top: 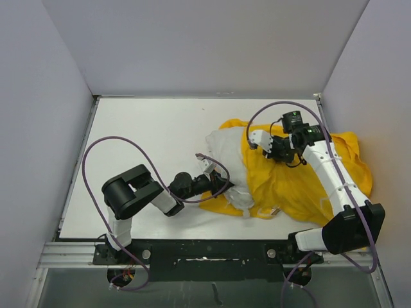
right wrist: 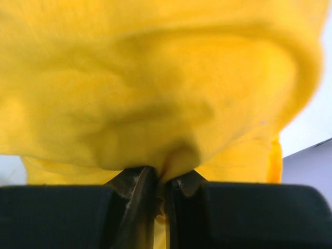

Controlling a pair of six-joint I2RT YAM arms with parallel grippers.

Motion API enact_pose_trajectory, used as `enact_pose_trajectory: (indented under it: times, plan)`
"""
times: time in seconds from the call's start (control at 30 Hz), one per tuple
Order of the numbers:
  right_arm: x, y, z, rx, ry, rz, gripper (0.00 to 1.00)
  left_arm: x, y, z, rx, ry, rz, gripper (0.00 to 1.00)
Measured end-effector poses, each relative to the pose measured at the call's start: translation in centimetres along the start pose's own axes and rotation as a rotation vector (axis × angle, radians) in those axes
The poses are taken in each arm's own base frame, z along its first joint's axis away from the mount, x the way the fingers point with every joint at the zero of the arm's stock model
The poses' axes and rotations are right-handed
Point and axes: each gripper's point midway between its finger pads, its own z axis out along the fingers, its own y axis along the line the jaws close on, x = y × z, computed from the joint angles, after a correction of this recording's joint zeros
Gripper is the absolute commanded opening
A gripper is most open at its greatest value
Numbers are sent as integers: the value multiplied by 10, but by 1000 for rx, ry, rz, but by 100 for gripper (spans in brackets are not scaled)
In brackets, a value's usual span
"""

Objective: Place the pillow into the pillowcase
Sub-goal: Stuff the pillow into the pillowcase.

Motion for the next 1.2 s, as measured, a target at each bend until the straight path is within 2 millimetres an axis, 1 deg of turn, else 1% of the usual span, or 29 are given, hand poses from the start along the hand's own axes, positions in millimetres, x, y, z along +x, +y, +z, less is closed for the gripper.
enact_pose_trajectory:
  times: [0.03, 0.1, 0.13, 0.17, 0.2, 0.27, 0.3, 0.33, 0.37, 0.47, 0.5, 0.57, 0.63, 0.67, 0.73, 0.77, 0.8, 0.83, 0.87, 0.9, 0.93, 1.0, 1.03, 1.1, 1.13, 1.2]
  plan:
    - [-19, -6, -3, 17, -14, -44, 2, 2, -2, -1, 6, 6, 1, 0]
    - [-48, -14, -8, 44, -52, -103, 3, 9, -5, -5, 13, 25, -3, 0]
    - [-64, -20, -10, 63, -78, -127, 5, 13, -6, -7, 15, 36, -6, 0]
    - [-79, -26, -11, 80, -107, -144, 10, 16, -8, -9, 17, 45, -8, 0]
    - [-90, -31, -10, 93, -131, -154, 22, 20, -10, -10, 19, 53, -11, 1]
    - [-101, -41, -6, 121, -161, -152, 56, 22, -14, -10, 28, 60, -13, 5]
    - [-104, -47, -3, 136, -174, -143, 71, 23, -16, -10, 33, 61, -13, 8]
    - [-107, -52, 1, 151, -190, -133, 81, 23, -17, -10, 35, 61, -14, 13]
    - [-106, -56, 4, 164, -200, -115, 87, 24, -18, -10, 37, 61, -16, 19]
    - [-100, -59, 6, 155, -233, -53, 100, 18, -20, -5, 41, 42, -16, 42]
    - [-95, -62, 4, 156, -249, -19, 98, 16, -21, -5, 42, 33, -14, 49]
    - [-89, -66, -4, 163, -284, 34, 98, 15, -20, -6, 37, 28, -13, 62]
    - [-85, -65, -20, 180, -336, 73, 98, 17, -22, -17, 30, 40, -17, 71]
    - [-88, -61, -30, 187, -372, 75, 98, 18, -24, -24, 27, 48, -22, 75]
    - [-102, -45, -54, 196, -470, 47, 98, 15, -31, -42, 25, 57, -35, 82]
    - [-110, -37, -67, 195, -522, 33, 98, 10, -36, -52, 28, 60, -45, 85]
    - [-117, -30, -76, 188, -566, 22, 98, 5, -40, -57, 31, 60, -49, 88]
    - [-126, -23, -85, 174, -616, 8, 98, 0, -45, -63, 36, 64, -59, 91]
    - [-132, -17, -89, 150, -656, 4, 100, -7, -49, -68, 40, 66, -66, 95]
    - [-138, -12, -92, 125, -690, 2, 97, -15, -54, -72, 37, 74, -73, 97]
    - [-141, -9, -91, 104, -710, 9, 93, -22, -57, -76, 33, 79, -76, 98]
    - [-147, -6, -82, 46, -736, 34, 84, -37, -60, -85, 3, 92, -91, 98]
    - [-149, -6, -73, 14, -735, 54, 80, -46, -61, -90, -20, 90, -105, 98]
    - [-150, -6, -48, -49, -705, 102, 72, -67, -58, -100, -63, 68, -137, 98]
    - [-150, -5, -35, -77, -680, 125, 69, -75, -54, -104, -83, 59, -159, 97]
    - [-151, -3, -13, -116, -631, 153, 67, -89, -38, -111, -136, 49, -220, 92]
